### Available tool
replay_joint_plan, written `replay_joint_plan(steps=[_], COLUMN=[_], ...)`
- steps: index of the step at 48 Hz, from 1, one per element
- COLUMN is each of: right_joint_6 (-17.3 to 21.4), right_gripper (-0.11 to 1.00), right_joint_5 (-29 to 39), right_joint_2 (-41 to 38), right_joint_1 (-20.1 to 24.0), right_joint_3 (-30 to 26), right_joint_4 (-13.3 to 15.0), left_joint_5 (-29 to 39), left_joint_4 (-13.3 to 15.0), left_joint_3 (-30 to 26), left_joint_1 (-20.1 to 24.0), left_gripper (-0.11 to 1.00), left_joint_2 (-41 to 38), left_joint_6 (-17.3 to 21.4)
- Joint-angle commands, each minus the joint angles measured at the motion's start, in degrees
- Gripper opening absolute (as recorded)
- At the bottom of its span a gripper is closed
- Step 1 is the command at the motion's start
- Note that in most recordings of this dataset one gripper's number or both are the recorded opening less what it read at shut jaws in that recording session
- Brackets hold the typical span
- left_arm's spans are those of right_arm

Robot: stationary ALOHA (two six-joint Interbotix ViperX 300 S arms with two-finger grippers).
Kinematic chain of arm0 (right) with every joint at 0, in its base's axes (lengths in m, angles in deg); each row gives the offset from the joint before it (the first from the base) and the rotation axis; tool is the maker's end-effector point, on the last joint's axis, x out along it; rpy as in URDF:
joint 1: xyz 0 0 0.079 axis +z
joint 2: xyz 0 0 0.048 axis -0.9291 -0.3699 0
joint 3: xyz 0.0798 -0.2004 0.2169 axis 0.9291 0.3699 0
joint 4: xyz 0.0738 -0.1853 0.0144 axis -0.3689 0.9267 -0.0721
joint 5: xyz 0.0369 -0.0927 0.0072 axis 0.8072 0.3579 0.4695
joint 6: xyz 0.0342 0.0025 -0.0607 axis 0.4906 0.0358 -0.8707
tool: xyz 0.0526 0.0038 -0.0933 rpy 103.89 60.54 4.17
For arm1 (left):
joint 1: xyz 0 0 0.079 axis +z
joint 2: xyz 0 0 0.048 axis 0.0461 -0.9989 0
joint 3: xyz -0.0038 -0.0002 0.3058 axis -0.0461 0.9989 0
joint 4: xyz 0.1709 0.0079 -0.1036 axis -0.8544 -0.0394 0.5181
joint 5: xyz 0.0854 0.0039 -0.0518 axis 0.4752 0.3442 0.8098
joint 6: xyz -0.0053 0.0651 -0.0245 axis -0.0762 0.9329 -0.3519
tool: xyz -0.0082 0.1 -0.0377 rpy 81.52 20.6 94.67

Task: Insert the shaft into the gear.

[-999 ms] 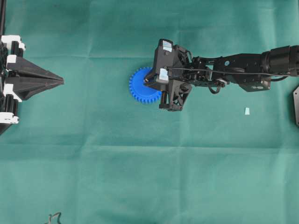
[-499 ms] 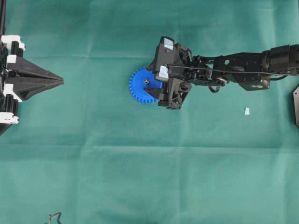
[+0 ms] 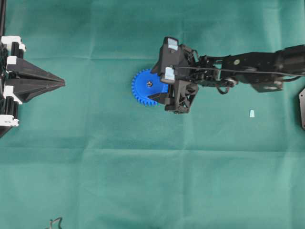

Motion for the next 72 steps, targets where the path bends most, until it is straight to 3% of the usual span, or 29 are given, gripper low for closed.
replay_joint_plan(steps=[1, 23, 55, 65, 72], right_joint_6=[0.2, 0.3, 0.2, 0.2, 0.1], right_gripper=[0.94, 0.94, 0.94, 0.94, 0.94], right_joint_5=[0.5, 0.9, 3.0, 4.3, 4.2], right_joint_2=[5.3, 13.9, 54.0, 60.9, 61.2], right_joint_1=[-0.1, -0.1, -0.1, -0.4, -0.6], right_joint_3=[-0.9, 3.3, 26.2, 29.8, 30.6], right_joint_4=[0.4, 1.0, 1.0, 1.0, 0.9], left_joint_5=[-0.3, 0.5, 1.0, 1.0, 1.0], left_joint_4=[-0.2, -0.2, -0.2, -0.2, -0.2], left_joint_3=[-1.6, -1.6, -1.6, -1.6, -1.7], left_joint_1=[-0.1, -0.1, -0.1, -0.1, -0.1], left_gripper=[0.0, 0.0, 0.0, 0.0, 0.0], left_joint_2=[-0.3, 0.1, 0.6, 1.1, 1.1], left_joint_6=[-0.1, -0.1, -0.2, -0.1, -0.1])
